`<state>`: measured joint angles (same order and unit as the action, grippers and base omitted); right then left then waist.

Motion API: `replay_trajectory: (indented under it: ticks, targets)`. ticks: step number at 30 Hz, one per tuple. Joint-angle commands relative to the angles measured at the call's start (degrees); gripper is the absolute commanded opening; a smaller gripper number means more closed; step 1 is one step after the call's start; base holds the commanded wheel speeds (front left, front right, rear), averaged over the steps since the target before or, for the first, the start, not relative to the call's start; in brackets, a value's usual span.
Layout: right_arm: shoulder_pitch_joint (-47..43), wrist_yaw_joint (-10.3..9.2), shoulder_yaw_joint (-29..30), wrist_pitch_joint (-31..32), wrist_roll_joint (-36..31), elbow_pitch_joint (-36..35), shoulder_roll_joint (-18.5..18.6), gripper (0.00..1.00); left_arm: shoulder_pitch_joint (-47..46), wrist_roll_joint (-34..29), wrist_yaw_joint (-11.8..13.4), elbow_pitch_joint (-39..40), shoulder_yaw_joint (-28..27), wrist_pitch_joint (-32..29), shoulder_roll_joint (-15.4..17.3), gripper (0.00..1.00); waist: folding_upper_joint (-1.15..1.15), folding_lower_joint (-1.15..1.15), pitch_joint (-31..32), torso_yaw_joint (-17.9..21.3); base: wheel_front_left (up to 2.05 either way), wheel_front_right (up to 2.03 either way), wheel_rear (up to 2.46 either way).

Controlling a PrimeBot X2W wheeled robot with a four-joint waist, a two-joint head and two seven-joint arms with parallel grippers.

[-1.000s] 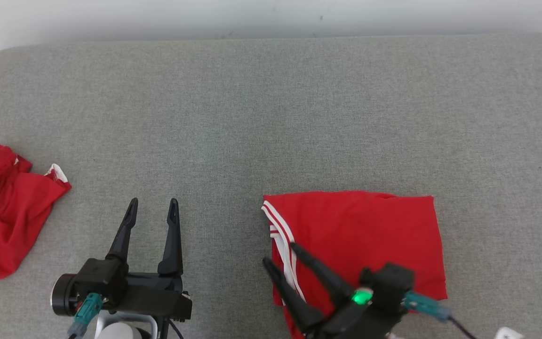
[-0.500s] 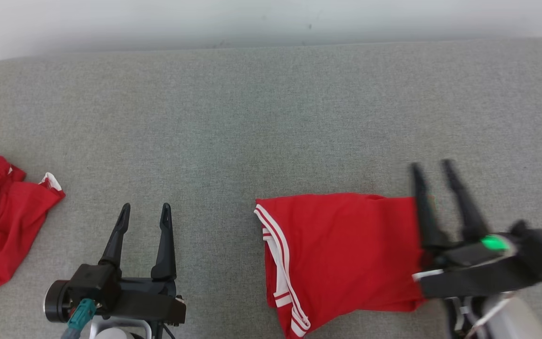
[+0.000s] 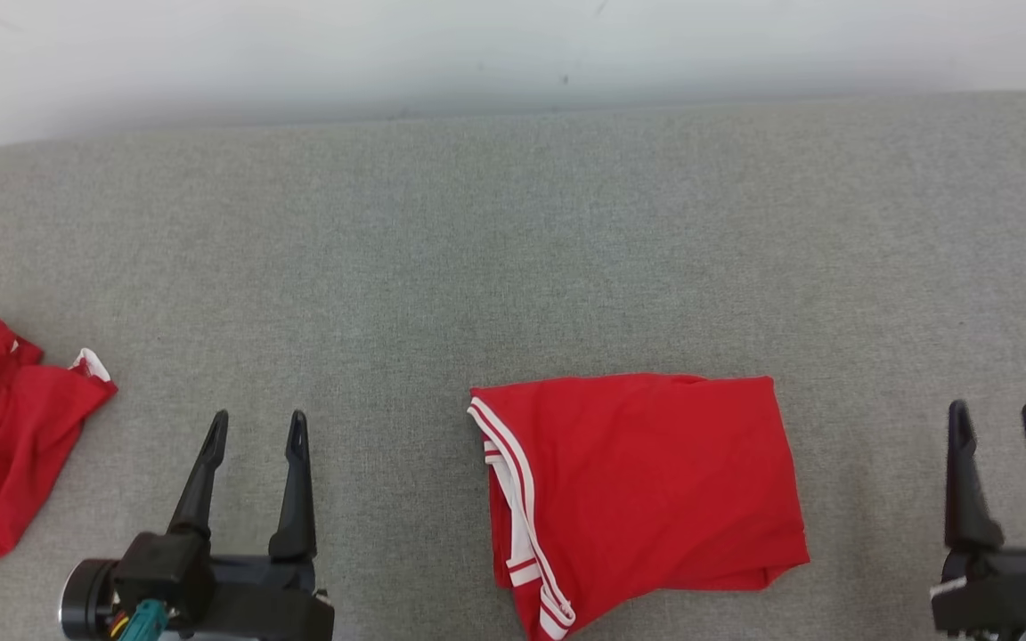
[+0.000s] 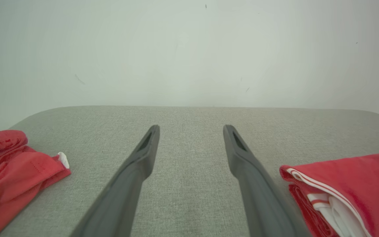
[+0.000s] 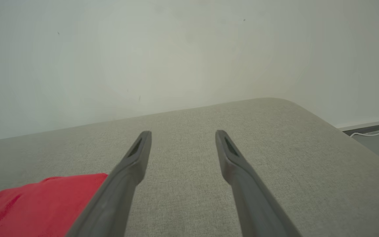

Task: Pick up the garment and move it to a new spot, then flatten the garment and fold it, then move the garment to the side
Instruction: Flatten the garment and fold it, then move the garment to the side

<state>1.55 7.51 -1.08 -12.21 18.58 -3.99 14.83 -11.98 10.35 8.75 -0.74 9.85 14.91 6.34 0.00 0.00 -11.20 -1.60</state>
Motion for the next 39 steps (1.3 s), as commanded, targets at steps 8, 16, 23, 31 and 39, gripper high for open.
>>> replay_trajectory:
  ticks: [8, 16, 23, 31, 39]
  targets:
    - [-5.4, -0.04, -4.3, 2.7, -1.7, -0.7, 0.1, 1.00, 3.8, -0.4, 0.7, 0.4, -0.1, -0.1, 1.3, 1.00, 0.00, 0.00, 2.5, 0.3, 0.00, 0.00, 0.00]
    - [-6.5, -0.04, -7.2, 3.4, -1.7, -1.7, 0.5, 1.00, 4.3, 0.3, 0.8, 0.3, 0.4, -0.5, 1.2, 1.00, 0.00, 0.00, 3.0, -0.2, 0.00, 0.00, 0.00]
    - [-5.1, -0.04, -7.0, 3.8, -1.3, -2.8, 1.0, 1.00, 3.8, 0.6, 0.7, -0.3, 0.9, -0.7, 1.1, 1.00, 0.00, 0.00, 2.7, -1.0, 0.00, 0.00, 0.00]
    - [-0.7, -0.05, -10.2, 7.4, 0.7, 1.1, 3.6, 1.00, 1.5, 0.6, 0.7, -0.6, 2.6, -0.6, 0.1, 1.00, 0.00, 0.00, 0.5, -4.2, 0.00, 0.00, 0.00]
    - [3.4, -0.05, -16.2, 10.0, 4.7, 10.2, 6.8, 1.00, 0.0, 1.1, 0.3, -1.8, 4.3, -0.1, -1.2, 1.00, 0.00, 0.00, -1.8, -7.5, 0.00, 0.00, 0.00]
